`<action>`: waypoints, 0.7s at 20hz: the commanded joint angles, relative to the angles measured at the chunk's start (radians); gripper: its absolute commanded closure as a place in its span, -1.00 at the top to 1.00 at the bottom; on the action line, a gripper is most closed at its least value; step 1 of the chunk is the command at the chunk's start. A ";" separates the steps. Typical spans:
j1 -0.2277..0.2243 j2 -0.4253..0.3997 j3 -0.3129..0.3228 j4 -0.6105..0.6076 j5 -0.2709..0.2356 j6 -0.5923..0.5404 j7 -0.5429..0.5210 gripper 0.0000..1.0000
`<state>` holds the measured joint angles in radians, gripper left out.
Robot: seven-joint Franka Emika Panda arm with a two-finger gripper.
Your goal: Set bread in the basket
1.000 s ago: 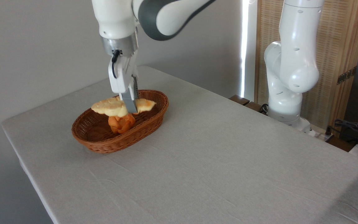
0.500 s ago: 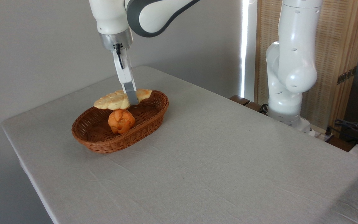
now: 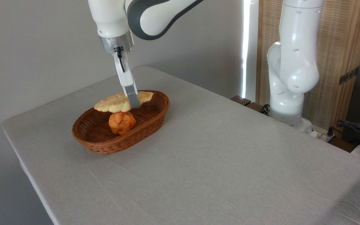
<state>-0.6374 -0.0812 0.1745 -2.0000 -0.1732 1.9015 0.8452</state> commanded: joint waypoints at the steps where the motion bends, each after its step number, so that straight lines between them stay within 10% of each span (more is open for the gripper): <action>1: 0.002 -0.003 0.008 0.013 -0.012 -0.021 -0.009 1.00; 7: 0.005 -0.009 0.011 0.015 -0.011 -0.021 -0.009 1.00; 14: 0.005 -0.017 0.212 0.070 -0.009 -0.019 -0.011 1.00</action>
<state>-0.6296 -0.0900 0.2886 -1.9577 -0.1732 1.9014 0.8429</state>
